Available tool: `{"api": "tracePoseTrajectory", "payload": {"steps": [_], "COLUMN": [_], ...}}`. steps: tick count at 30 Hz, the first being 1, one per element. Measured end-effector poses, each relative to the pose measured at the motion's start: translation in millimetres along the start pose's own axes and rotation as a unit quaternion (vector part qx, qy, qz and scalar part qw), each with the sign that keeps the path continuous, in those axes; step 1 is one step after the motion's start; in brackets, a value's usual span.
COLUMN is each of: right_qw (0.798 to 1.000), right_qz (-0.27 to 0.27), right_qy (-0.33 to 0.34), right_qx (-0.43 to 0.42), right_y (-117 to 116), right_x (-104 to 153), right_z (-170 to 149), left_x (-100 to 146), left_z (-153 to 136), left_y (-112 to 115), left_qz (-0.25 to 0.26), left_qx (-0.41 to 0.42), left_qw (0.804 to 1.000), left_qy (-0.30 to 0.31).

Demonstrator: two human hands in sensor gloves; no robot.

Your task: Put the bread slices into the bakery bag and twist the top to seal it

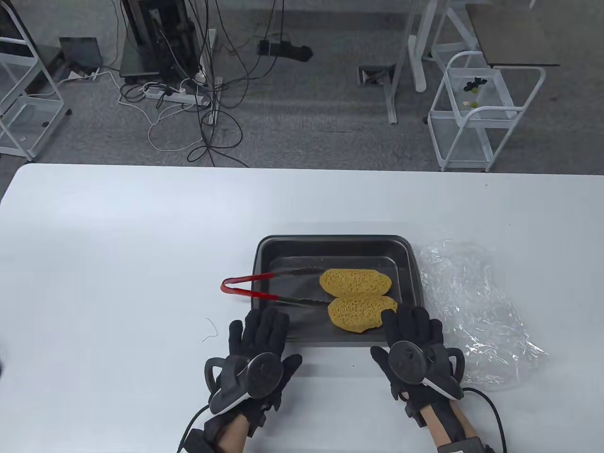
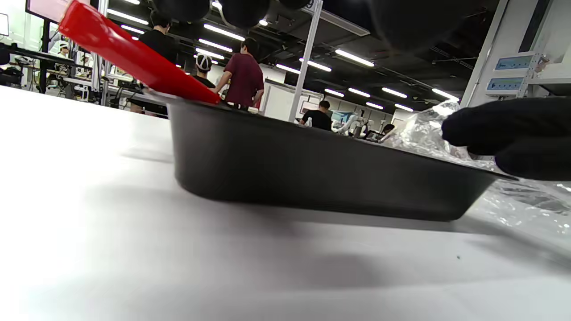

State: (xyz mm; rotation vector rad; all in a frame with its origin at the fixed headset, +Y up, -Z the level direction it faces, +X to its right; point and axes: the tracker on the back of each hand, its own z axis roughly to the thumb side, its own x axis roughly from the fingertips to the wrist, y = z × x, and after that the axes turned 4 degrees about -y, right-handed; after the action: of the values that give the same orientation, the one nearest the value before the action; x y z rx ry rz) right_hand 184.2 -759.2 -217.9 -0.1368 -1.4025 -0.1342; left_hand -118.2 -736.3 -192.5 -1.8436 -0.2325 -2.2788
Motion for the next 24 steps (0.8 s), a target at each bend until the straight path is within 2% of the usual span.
{"api": "tracePoseTrajectory", "payload": {"steps": [18,24], "right_qw": [1.000,1.000], "right_qz": [-0.004,-0.007], "right_qy": [-0.008,-0.009], "right_qx": [-0.011,-0.006], "right_y": [2,6], "right_x": [0,3], "right_z": [-5,-6], "left_x": [-3,-2], "left_z": [-13,-8], "left_y": [-3,-4], "left_qz": [0.005,-0.001], "left_qx": [0.005,0.002], "left_qw": [1.000,1.000], "left_qy": [-0.030,-0.022]}}
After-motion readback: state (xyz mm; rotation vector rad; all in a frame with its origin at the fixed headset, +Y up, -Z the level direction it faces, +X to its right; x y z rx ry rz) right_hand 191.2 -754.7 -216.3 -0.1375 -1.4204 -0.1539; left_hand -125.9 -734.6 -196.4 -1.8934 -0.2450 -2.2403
